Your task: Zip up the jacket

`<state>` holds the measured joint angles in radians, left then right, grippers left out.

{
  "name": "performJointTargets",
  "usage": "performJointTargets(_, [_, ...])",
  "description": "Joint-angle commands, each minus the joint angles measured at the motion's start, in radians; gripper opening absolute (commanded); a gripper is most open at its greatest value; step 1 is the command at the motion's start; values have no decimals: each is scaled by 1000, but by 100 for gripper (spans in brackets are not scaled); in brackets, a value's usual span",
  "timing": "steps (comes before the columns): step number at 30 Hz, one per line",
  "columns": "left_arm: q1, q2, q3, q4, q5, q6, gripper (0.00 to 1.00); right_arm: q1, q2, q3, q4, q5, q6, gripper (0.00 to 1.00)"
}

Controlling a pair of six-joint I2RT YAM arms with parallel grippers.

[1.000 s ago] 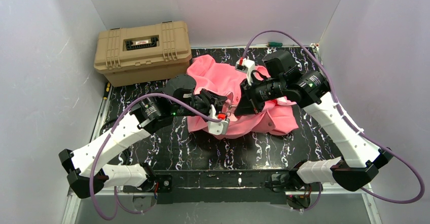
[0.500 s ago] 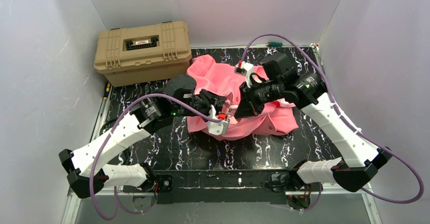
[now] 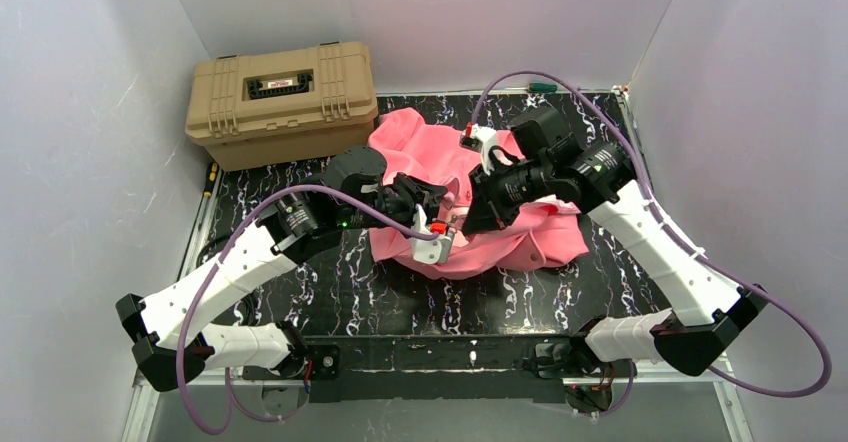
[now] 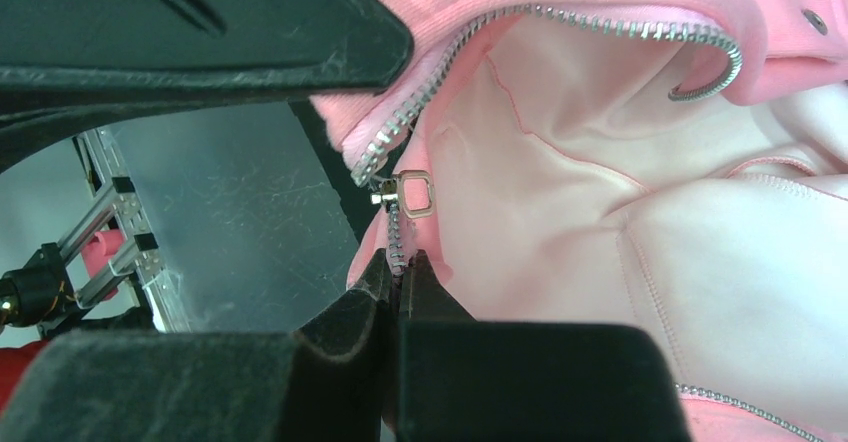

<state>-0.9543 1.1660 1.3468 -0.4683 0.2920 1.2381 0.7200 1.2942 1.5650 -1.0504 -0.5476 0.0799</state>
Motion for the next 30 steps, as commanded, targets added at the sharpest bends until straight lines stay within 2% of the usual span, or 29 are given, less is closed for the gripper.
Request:
performJointTargets(1, [-8,-21,11,28,27,-5,0,-2,10,47,44,-2,15,1])
performJointTargets(30, [-8,-9,6,7,29,8,0,-5,-12,61,81,-14,29,1])
